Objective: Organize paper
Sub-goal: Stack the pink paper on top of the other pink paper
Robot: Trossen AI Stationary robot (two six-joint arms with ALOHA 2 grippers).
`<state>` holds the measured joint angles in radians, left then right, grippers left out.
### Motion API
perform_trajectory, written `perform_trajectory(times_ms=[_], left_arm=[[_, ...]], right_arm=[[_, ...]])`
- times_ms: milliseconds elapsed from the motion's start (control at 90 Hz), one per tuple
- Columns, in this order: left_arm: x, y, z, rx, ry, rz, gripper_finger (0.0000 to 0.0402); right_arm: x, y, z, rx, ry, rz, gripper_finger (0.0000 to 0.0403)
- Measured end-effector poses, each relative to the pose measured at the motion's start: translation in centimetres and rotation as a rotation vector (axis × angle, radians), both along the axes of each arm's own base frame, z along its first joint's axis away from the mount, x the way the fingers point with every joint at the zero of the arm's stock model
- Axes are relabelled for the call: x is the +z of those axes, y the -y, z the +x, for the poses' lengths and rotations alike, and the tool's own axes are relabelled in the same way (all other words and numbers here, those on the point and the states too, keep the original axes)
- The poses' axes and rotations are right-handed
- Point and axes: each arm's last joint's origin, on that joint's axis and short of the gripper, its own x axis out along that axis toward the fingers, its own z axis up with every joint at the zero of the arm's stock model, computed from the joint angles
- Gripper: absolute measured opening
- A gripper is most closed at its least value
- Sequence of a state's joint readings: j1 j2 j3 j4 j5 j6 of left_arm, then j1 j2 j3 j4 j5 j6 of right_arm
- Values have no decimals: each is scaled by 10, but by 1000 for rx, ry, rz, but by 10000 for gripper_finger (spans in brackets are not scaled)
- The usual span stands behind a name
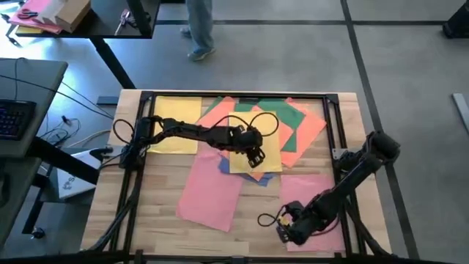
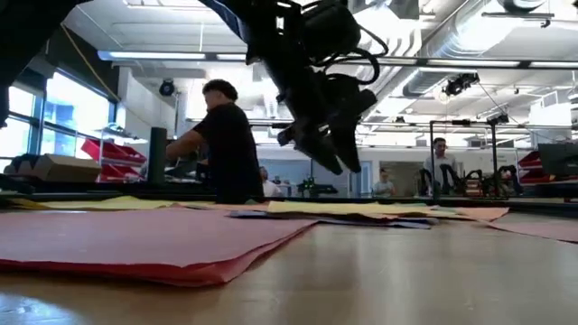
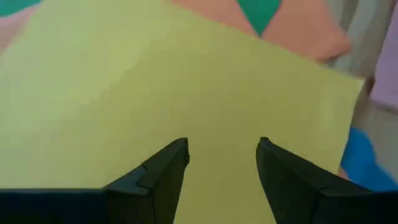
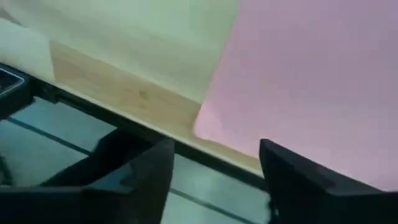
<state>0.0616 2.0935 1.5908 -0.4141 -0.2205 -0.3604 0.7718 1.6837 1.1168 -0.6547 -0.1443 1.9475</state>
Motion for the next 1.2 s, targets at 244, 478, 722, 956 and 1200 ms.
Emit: perform_trajectory(times_ms=[244,478,722,956,1200], left_arm=[[67,-1,-11,-44,116,59,179],[135,19,-74,-101,10,67,179],[151,61,-151,38,-351,42,179],[138,105,-183,237,-394,-13,179],[83,121,-210,469,-544,11,179]], right_arm=[[5,29,17,305,236,-274,259],[3,49,29,876,358,-596,248],[-8,60,67,1407,519,-894,248],[-21,61,93,1836,725,-914,248],[-34,77,115,1952,778,-1000,248]])
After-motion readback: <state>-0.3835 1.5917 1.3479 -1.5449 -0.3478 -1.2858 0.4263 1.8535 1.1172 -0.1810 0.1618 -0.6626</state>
